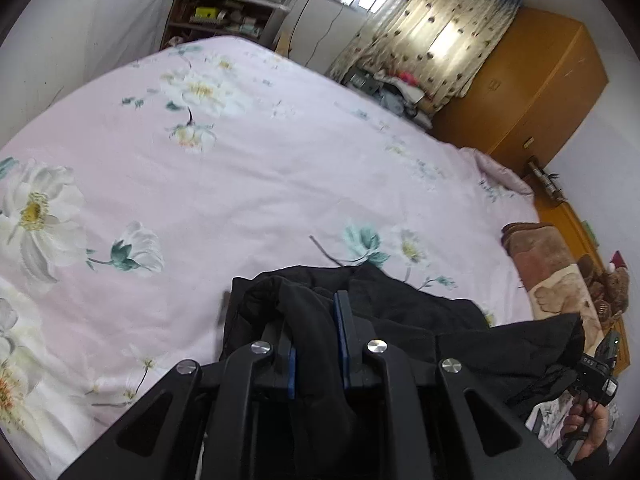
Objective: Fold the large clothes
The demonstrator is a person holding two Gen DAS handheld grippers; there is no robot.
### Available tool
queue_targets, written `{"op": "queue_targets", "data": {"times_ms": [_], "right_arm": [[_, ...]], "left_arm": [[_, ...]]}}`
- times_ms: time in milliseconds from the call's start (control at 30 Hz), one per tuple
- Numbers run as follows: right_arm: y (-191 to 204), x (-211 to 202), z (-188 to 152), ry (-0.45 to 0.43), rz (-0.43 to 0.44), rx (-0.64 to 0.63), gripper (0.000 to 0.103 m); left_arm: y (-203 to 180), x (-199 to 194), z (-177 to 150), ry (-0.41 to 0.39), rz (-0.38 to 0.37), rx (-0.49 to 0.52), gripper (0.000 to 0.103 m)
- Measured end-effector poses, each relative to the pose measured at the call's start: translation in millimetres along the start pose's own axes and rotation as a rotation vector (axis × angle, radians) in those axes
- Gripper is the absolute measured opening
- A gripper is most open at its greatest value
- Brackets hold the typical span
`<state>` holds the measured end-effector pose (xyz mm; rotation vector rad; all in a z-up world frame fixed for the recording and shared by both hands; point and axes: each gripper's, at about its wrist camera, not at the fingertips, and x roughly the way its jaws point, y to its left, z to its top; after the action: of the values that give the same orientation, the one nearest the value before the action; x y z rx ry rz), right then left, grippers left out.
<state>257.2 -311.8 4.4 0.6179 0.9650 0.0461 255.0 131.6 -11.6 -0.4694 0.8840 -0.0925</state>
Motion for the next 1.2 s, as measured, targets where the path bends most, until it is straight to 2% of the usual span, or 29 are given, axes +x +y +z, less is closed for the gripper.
{"op": "queue_targets", "data": {"times_ms": [167, 300, 400, 467, 533, 567, 600, 667, 767, 867, 933, 1067, 1133, 1200], "right_arm": [[-7.5, 39.3, 9.8, 0.058, -0.044, 0.029, 0.020], [-11.3, 53.2, 15.9, 0.084, -0.028, 0.072, 0.027], [-8.8, 39.6, 20.8, 0.073, 0.043, 0.080, 0.044], [-4.6, 28.6, 24.7, 0.051, 0.111, 0.090, 0.064], [-0.6, 16.5, 26.9, 0.021, 0.169, 0.096, 0.068], [1.5, 11.9, 27.5, 0.002, 0.187, 0.096, 0.070], [3.0, 7.1, 27.1, -0.020, 0.194, 0.091, 0.070], [6.0, 2.3, 25.4, -0.058, 0.170, 0.065, 0.070], [12.7, 3.2, 23.7, -0.070, 0.134, 0.020, 0.070], [22.1, 0.3, 17.6, -0.097, 0.093, -0.058, 0.070], [26.8, -1.0, 13.4, -0.117, 0.055, -0.109, 0.070], [46.3, -3.4, -7.3, -0.113, 0.011, -0.232, 0.070], [56.8, -4.4, -25.8, -0.109, -0.003, -0.306, 0.070], [69.8, -3.3, -56.7, -0.094, -0.010, -0.398, 0.070]], "left_arm": [[7.7, 45.8, 3.0, 0.069, 0.035, -0.009, 0.019], [7.8, 56.9, 9.3, 0.099, 0.030, -0.032, 0.020], [7.0, 50.0, 15.6, 0.124, -0.003, -0.040, 0.025], [9.4, 43.4, 19.9, 0.134, -0.046, -0.065, 0.034], [13.4, 35.5, 24.0, 0.120, -0.097, -0.106, 0.046], [16.2, 29.0, 25.9, 0.108, -0.134, -0.142, 0.055], [18.2, 24.8, 28.3, 0.092, -0.160, -0.170, 0.060], [18.5, 19.5, 31.6, 0.066, -0.175, -0.188, 0.062], [12.1, 16.9, 31.8, 0.043, -0.123, -0.148, 0.067], [10.3, 8.1, 34.4, -0.010, -0.123, -0.123, 0.069], [9.9, 3.5, 36.5, -0.024, -0.095, -0.115, 0.070], [-11.3, -4.0, 24.2, -0.019, -0.098, -0.010, 0.070], [-27.4, -6.1, 3.7, 0.001, -0.126, 0.060, 0.070], [-45.2, -1.8, -24.2, 0.055, -0.153, 0.145, 0.070]]}}
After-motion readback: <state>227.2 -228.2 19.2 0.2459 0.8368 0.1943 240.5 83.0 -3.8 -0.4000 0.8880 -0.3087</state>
